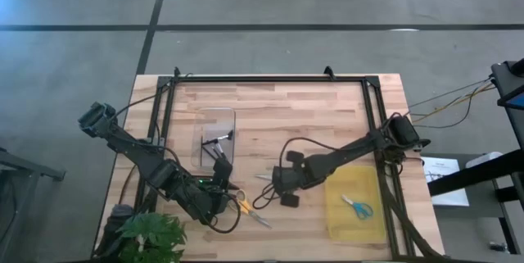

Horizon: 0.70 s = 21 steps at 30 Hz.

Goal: Pick & Place Paint Supplies
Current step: Put the red scissors into the yellow bin

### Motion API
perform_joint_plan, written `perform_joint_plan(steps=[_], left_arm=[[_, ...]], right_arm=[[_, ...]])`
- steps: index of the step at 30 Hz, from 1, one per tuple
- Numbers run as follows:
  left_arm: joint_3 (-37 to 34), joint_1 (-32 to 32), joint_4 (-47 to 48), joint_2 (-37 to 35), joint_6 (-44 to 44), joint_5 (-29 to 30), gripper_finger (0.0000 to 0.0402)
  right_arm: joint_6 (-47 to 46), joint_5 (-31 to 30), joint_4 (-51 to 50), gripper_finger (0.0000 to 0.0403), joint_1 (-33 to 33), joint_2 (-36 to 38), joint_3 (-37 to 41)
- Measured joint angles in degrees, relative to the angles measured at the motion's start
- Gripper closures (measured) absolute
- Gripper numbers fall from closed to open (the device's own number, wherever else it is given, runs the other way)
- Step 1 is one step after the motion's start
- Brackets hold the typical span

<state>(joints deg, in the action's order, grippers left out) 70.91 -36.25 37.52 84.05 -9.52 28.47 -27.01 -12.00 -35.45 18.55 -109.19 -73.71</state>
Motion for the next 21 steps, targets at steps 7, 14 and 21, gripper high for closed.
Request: perform_joint_plan(steps=[7, 14, 21], left_arm=[[0.0, 0.0, 0.0, 0.0, 0.0, 0.0, 0.0279], [0.0, 0.0, -0.1, 0.0, 0.0, 0.0, 0.0279], [0.0, 0.0, -0.5, 0.0, 0.0, 0.0, 0.0279]], right_arm=[[-3.5, 1.7, -6.4, 0.0394, 3.6, 0.0, 0.5], [-4.2, 4.4, -6.4, 0.0394, 6.4, 0.0, 1.1], [-2.7, 4.4, -6.3, 0.0391, 6.2, 0.0, 2.1]])
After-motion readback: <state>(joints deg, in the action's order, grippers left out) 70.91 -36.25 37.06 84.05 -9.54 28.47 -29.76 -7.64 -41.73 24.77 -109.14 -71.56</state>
